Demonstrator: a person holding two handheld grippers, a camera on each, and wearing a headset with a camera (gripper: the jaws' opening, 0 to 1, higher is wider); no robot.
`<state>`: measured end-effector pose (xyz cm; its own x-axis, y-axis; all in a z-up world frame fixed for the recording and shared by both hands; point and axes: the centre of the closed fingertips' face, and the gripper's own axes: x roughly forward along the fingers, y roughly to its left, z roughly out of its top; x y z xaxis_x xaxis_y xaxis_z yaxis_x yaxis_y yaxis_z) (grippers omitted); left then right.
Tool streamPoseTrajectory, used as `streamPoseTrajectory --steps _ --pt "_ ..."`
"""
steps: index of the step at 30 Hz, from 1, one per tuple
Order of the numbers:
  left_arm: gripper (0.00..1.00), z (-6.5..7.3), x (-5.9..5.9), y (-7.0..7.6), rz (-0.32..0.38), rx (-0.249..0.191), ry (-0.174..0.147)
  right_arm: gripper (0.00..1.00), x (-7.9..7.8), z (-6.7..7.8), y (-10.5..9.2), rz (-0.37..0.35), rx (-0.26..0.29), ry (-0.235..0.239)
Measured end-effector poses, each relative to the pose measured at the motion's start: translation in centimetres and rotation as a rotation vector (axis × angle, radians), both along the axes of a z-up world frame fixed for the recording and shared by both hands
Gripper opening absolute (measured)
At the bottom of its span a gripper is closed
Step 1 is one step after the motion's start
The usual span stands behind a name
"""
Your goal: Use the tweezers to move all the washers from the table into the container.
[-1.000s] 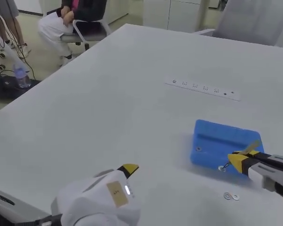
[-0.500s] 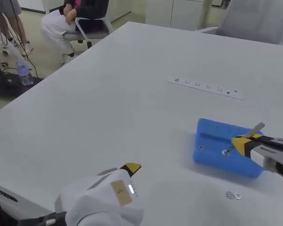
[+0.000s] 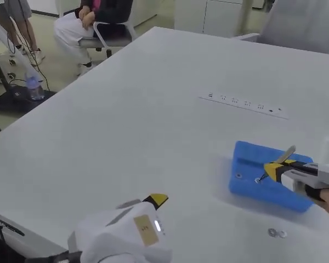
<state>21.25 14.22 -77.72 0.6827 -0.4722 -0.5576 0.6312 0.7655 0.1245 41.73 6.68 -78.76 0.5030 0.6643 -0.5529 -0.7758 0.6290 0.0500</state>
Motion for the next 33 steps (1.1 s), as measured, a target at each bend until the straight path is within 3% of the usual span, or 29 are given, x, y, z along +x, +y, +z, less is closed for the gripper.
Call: streamPoseTrajectory --steps 9,18,28,33 --pt "0.90 -0.2 0.0 0.0 -0.002 0.008 0.005 0.03 0.8 -2.2 -0.1 0.010 -0.062 0.004" --pt "0.90 -0.3 0.0 0.0 -0.003 0.020 0.005 0.03 1.0 -3.3 -0.3 0.008 -0.071 0.000" --pt "0.90 -0.6 -0.1 0.0 -0.009 0.038 0.009 0.04 0.5 -2.7 -0.7 -0.012 -0.075 0.007" --pt "0.90 -0.7 -0.1 0.1 -0.008 0.051 0.011 0.03 0.7 -0.2 -1.0 -0.027 -0.032 -0.038"
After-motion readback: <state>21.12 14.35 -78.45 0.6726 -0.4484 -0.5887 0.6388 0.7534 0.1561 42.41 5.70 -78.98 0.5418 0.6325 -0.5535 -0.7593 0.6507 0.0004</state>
